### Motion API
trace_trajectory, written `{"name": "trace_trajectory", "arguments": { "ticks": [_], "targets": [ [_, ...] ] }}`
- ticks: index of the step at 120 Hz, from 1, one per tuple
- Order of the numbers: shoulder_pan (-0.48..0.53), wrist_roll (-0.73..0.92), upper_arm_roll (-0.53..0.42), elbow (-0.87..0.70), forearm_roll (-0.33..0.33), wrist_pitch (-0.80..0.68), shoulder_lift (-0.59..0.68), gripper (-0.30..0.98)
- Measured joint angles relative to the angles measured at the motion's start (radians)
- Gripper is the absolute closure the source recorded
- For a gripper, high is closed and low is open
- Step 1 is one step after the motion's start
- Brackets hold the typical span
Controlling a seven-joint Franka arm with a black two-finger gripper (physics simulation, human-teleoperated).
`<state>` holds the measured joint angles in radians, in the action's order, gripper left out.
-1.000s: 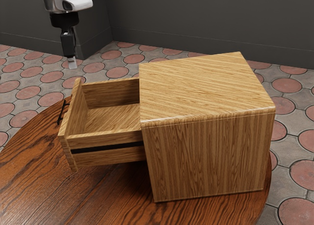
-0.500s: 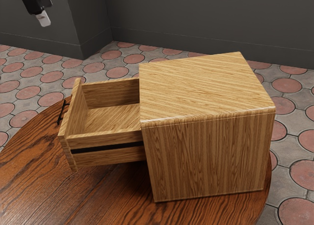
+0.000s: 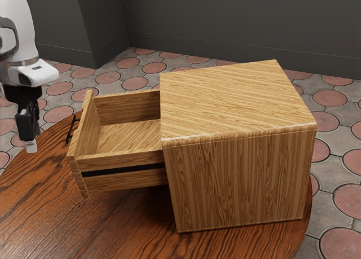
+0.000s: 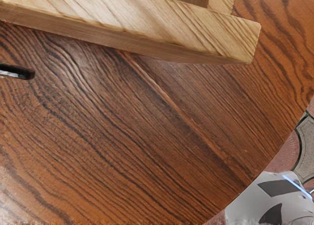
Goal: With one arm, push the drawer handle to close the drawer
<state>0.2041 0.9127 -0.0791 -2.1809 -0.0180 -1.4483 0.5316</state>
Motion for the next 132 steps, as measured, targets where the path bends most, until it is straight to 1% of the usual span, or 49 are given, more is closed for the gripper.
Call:
{"name": "trace_trajectory", "arguments": {
  "ticks": [5, 12, 21, 35, 48, 69, 91, 116, 132],
  "targets": [
    [-0.002, 0.006, 0.002, -0.003, 0.029, -0.031, -0.026, 0.11],
    [-0.003, 0.017, 0.015, -0.005, 0.076, -0.09, -0.064, 0.24],
    [-0.002, 0.042, 0.038, -0.003, 0.113, -0.18, -0.131, 0.4],
    [0.001, 0.075, 0.045, 0.008, 0.134, -0.28, -0.193, 0.57],
    [-0.002, 0.106, 0.045, 0.027, 0.145, -0.34, -0.226, 0.67],
    [-0.013, 0.147, 0.042, 0.042, 0.145, -0.401, -0.247, 0.74],
    [-0.022, 0.176, 0.037, 0.045, 0.099, -0.428, -0.262, 0.77],
    [-0.036, 0.198, 0.034, 0.055, 0.071, -0.44, -0.289, 0.78],
    [-0.038, 0.207, 0.026, 0.091, 0.046, -0.442, -0.318, 0.78]
  ]
}}
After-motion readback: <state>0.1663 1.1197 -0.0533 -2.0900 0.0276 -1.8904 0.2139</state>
